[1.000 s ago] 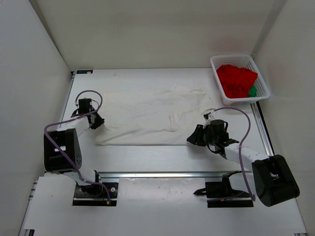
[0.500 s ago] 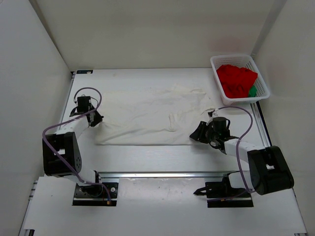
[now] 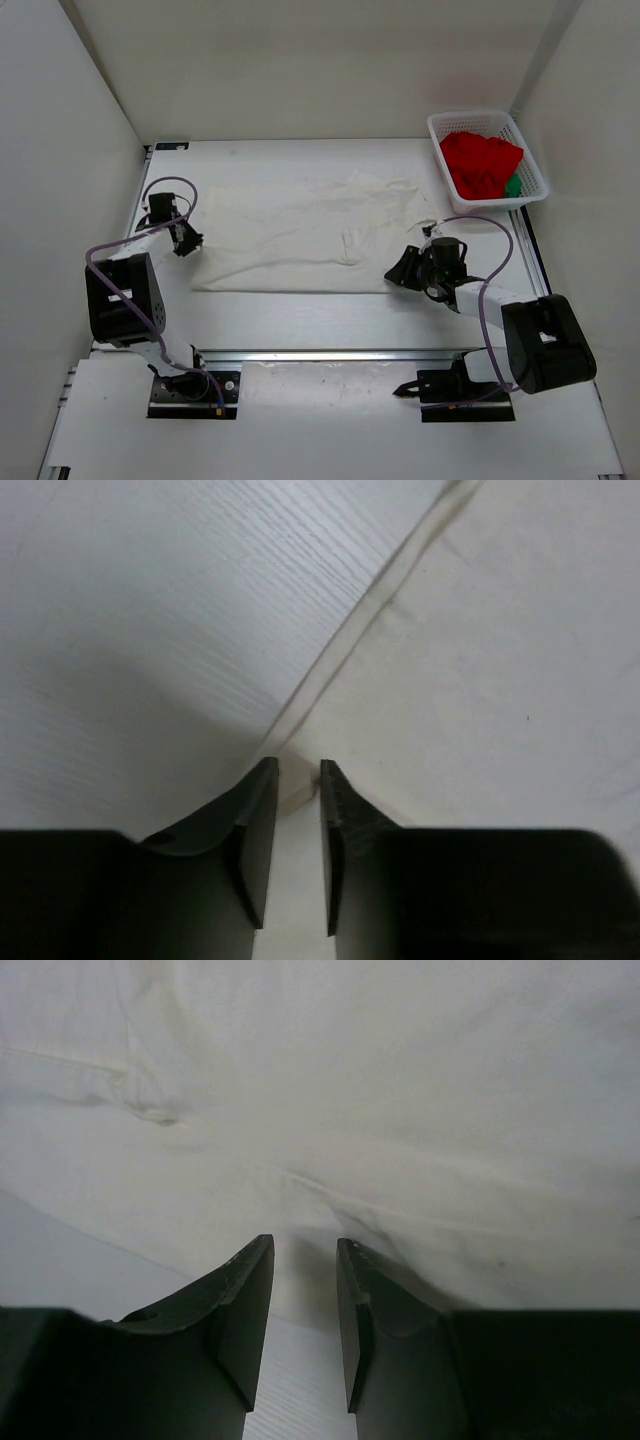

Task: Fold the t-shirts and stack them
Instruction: Fold the flattened tshirt in 1/3 of the way

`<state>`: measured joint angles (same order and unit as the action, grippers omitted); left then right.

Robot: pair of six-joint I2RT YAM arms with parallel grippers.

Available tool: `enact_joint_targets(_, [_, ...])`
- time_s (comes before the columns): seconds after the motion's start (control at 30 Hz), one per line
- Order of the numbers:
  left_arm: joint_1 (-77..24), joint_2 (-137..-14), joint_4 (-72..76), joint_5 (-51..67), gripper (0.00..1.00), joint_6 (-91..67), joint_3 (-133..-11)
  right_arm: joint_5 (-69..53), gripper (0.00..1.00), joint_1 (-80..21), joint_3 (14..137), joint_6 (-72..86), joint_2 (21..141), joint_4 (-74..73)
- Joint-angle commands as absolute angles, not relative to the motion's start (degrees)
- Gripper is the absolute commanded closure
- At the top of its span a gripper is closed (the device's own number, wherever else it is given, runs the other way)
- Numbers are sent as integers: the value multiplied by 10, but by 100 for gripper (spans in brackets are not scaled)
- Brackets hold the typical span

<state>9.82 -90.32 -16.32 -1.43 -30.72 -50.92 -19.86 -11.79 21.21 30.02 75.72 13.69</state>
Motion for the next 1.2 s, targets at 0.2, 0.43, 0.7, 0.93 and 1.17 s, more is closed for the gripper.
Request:
enact_joint_targets(0.2, [46, -804, -162, 1, 57, -316, -531, -141, 66, -136, 252, 270, 681, 46])
enact_joint_targets(0.43, [-206, -807, -76, 24, 66, -386, -405, -101, 90, -156, 274, 259, 702, 21])
enact_joint_targets(0.7, [-179, -798, -26, 75, 70, -404, -276, -67, 100, -180, 235, 280, 733, 1])
enact_joint_targets(0.93, [-135, -631, -76, 96, 65, -389, -182, -67, 100, -208, 157, 332, 621, -75])
enact_joint_targets(1.17, [-127, -623, -94, 89, 57, -381, -279, -140, 77, -141, 282, 259, 575, -100])
